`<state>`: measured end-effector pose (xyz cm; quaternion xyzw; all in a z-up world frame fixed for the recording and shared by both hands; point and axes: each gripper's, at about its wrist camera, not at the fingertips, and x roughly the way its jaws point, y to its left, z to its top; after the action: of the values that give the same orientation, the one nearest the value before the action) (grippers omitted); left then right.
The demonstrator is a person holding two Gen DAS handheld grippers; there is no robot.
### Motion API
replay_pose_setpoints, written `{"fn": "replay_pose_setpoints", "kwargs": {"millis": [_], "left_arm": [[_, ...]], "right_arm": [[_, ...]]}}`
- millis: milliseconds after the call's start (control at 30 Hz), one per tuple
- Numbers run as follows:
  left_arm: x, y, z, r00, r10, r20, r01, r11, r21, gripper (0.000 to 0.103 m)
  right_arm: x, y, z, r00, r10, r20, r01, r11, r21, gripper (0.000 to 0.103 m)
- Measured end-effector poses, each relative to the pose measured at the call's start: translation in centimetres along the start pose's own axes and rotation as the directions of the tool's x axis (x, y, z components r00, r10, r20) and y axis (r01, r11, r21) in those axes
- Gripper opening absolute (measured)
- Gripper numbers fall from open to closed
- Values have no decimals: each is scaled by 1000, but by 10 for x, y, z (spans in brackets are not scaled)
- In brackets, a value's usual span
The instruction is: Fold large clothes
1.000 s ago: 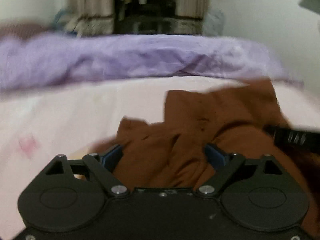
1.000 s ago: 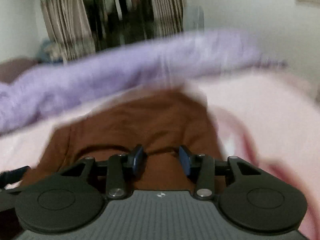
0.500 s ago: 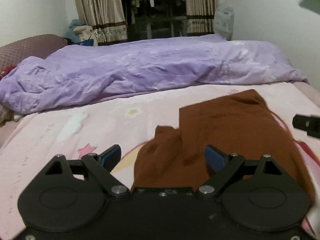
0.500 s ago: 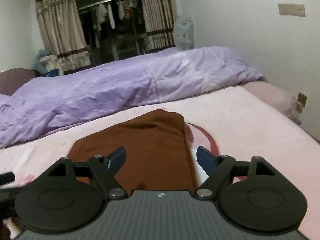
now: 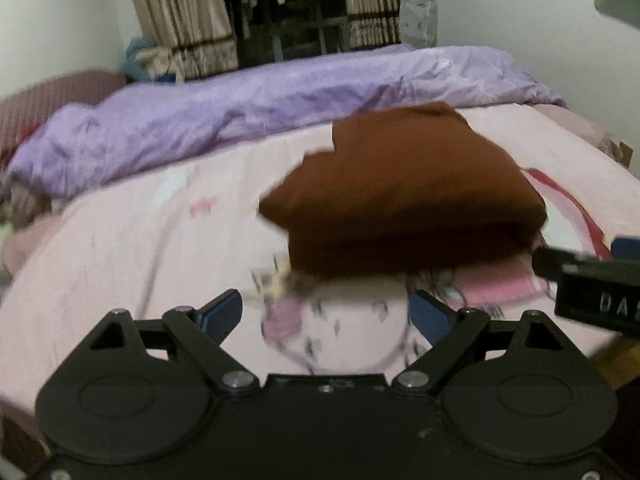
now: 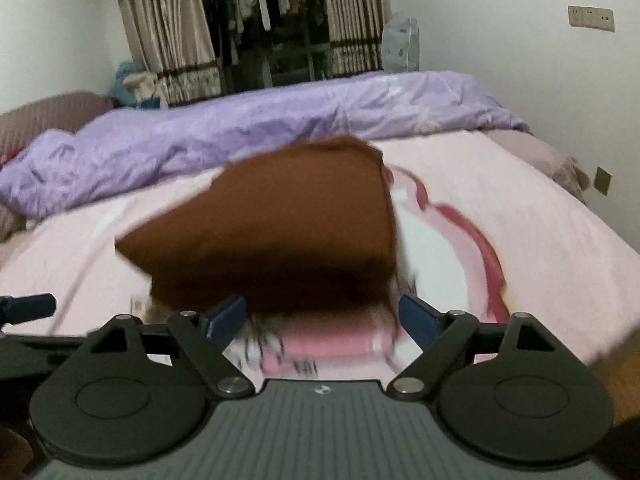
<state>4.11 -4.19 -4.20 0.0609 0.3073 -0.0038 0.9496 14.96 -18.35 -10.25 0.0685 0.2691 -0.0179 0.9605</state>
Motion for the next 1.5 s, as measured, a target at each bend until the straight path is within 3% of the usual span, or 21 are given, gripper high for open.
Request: {"fn": "replay_pose_setpoints", "kwargs": {"millis": [133, 1500], "left_arm": [[-2, 3, -12, 999, -36, -21, 35, 998, -55, 93], [-17, -4, -12, 999, -18, 27, 19, 1000, -19, 93]], "right_arm": [[-5, -2, -14, 1000, 21, -21, -21, 1000, -7, 101], [-39, 1, -13, 998, 6, 58, -5, 1000, -18, 101]]}}
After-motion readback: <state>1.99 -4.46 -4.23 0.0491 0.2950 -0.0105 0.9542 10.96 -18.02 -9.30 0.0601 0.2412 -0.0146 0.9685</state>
